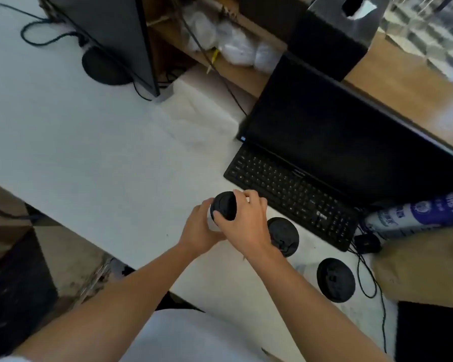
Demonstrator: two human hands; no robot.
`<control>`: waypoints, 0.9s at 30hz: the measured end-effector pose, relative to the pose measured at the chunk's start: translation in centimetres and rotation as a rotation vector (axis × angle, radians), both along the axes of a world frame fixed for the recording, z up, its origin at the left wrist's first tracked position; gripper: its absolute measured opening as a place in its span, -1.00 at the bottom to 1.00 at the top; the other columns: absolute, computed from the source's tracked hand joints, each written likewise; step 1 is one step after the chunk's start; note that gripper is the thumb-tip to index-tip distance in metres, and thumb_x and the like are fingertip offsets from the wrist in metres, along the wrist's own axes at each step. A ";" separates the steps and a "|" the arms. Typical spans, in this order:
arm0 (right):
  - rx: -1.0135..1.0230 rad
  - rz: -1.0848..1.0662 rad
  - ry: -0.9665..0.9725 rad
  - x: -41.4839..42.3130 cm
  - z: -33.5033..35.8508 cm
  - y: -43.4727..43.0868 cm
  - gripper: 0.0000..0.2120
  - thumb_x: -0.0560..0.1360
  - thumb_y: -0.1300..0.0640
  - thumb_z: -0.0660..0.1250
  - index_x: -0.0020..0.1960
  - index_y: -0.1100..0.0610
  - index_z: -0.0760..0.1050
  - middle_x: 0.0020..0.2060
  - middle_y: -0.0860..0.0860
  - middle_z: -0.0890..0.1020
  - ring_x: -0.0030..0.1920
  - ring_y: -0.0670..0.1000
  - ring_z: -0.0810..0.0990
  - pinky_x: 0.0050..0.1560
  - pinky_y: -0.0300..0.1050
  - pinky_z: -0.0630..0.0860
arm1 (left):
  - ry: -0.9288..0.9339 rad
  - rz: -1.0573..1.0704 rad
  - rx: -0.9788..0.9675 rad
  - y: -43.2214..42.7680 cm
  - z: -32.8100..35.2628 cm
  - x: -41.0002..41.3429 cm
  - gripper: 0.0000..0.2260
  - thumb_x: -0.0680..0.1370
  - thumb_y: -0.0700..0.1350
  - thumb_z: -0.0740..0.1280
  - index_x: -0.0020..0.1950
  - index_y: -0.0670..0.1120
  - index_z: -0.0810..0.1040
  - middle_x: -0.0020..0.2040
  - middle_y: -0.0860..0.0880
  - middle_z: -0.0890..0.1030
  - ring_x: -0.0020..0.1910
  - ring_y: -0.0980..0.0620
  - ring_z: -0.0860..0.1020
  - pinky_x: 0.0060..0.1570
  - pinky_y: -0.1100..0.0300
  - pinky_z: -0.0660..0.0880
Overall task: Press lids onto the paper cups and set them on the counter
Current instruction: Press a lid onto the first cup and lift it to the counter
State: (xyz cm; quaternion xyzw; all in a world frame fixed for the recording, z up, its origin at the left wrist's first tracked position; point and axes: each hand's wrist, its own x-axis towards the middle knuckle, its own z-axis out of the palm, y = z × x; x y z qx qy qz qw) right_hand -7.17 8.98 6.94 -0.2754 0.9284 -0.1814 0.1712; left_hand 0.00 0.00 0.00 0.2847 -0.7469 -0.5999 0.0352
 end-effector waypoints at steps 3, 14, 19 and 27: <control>0.017 0.005 0.011 -0.6 0.1 0.0 -0.40 0.44 -0.16 0.45 0.37 0.12 0.44 0.29 0.03 0.39 0.29 0.08 0.30 0.22 -0.06 0.48 | 0.016 0.016 0.016 0.2 -0.2 -0.7 -0.43 0.37 -0.17 0.59 0.27 0.09 0.43 0.00 0.37 0.47 -0.07 0.45 0.52 -0.12 0.60 0.39; -0.054 -0.090 -0.141 -1.2 -0.1 1.5 -0.47 0.36 -0.24 0.34 0.09 0.16 0.57 0.10 -0.01 0.42 0.19 0.06 0.45 0.16 0.02 0.56 | 0.001 0.078 0.057 2.5 -0.4 0.5 -0.34 0.24 0.04 0.65 0.23 0.17 0.40 0.05 0.24 0.59 0.00 0.27 0.59 -0.06 0.28 0.55; -0.011 -0.006 -0.198 -1.2 0.0 1.8 -0.51 0.49 -0.25 0.30 0.03 0.20 0.52 0.04 0.02 0.42 0.12 0.08 0.47 0.07 -0.01 0.53 | -0.023 0.058 0.034 2.3 0.3 1.9 -0.34 0.24 -0.03 0.63 0.26 0.11 0.43 0.03 0.19 0.62 0.00 0.20 0.62 -0.03 0.15 0.62; -0.041 0.196 -0.232 -1.6 1.9 2.2 -0.59 0.53 -0.22 0.30 -0.03 0.16 0.49 -0.02 0.01 0.48 -0.04 -0.03 0.50 -0.06 -0.18 0.48 | 0.001 -0.126 0.228 0.7 3.0 3.8 -0.52 0.21 -0.09 0.58 0.10 0.07 0.58 -0.06 0.07 0.70 -0.07 0.08 0.67 -0.06 0.06 0.62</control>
